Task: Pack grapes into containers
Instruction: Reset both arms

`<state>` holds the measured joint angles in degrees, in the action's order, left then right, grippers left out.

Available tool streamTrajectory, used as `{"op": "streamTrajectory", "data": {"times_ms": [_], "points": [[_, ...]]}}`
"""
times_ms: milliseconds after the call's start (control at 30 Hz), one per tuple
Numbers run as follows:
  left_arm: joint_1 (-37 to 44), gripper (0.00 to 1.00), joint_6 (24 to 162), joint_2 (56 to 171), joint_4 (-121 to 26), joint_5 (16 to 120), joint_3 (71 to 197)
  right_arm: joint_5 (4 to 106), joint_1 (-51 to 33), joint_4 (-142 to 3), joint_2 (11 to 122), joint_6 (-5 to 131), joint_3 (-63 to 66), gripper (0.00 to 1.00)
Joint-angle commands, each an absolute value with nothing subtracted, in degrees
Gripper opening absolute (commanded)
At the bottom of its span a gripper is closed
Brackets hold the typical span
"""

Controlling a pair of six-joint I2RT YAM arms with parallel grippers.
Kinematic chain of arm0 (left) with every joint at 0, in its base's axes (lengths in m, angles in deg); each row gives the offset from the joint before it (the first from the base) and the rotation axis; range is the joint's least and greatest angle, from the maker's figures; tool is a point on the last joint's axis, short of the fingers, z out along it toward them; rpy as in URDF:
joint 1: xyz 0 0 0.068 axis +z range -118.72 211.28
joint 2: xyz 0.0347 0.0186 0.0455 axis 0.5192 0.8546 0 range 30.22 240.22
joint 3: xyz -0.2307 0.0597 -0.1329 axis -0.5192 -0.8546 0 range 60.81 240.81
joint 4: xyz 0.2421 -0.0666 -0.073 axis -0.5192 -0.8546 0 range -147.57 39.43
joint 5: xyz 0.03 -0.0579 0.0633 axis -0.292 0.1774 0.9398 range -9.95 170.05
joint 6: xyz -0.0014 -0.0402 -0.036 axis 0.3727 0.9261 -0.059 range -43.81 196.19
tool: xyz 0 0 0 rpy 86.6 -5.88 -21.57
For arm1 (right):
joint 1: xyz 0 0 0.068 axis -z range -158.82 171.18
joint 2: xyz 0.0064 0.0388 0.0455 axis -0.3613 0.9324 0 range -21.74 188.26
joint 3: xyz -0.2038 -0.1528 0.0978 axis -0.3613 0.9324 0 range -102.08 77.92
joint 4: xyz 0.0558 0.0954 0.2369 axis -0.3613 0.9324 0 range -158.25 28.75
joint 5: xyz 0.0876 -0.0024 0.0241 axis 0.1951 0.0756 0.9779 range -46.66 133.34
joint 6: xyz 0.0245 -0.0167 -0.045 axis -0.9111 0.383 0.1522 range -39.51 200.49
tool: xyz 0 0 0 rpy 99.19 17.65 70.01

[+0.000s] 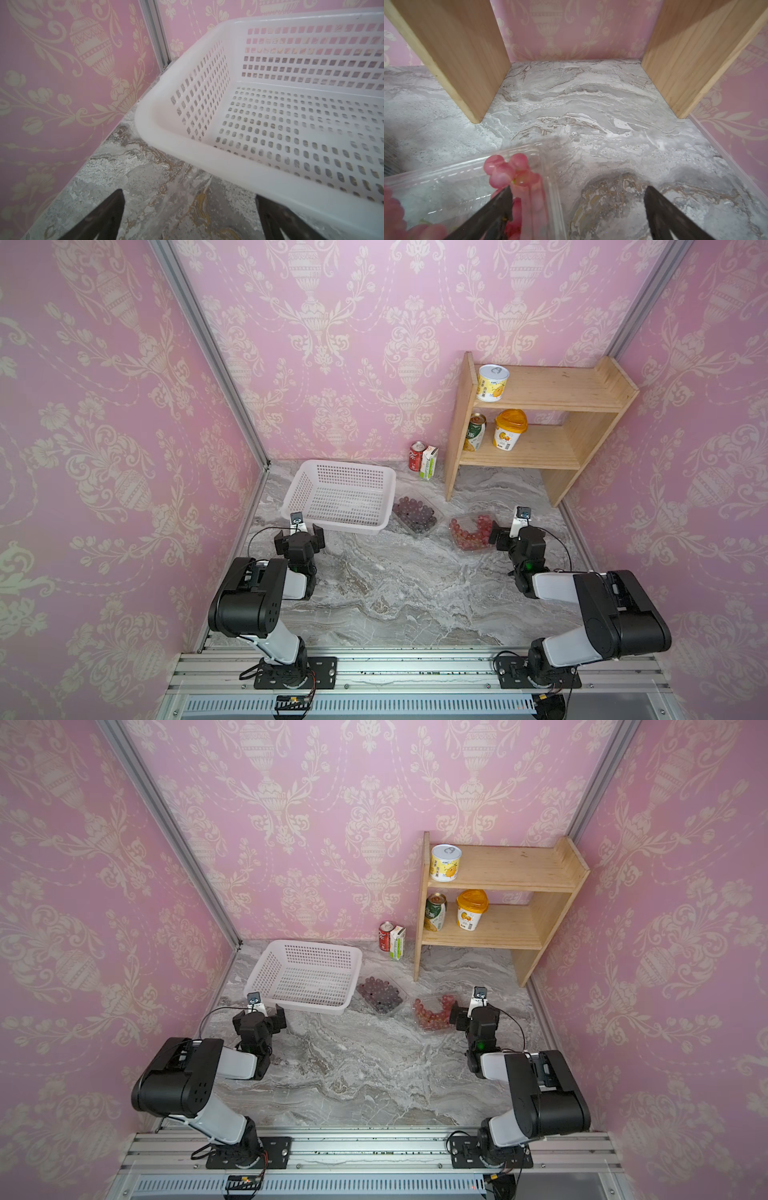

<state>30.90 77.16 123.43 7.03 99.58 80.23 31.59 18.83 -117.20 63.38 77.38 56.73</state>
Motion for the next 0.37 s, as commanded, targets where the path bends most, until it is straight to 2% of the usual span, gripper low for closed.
{"op": "streamTrajectory", "data": {"times_ms": [0,133,233,333], "points": [[31.46,0.99,79.35,123.43,7.76,95.31,80.72,33.59,18.94,-115.24,63.66,76.55,56.02,1.00],[31.39,0.99,79.02,123.84,8.94,95.34,80.40,33.90,18.66,-115.04,63.76,77.02,55.87,1.00],[31.42,0.99,78.83,123.97,9.58,95.33,80.17,40.49,18.87,-113.78,64.08,79.44,55.10,1.00],[31.37,0.99,78.69,124.00,9.71,95.10,80.18,40.94,19.06,-113.84,64.06,79.36,55.15,1.00]]}}
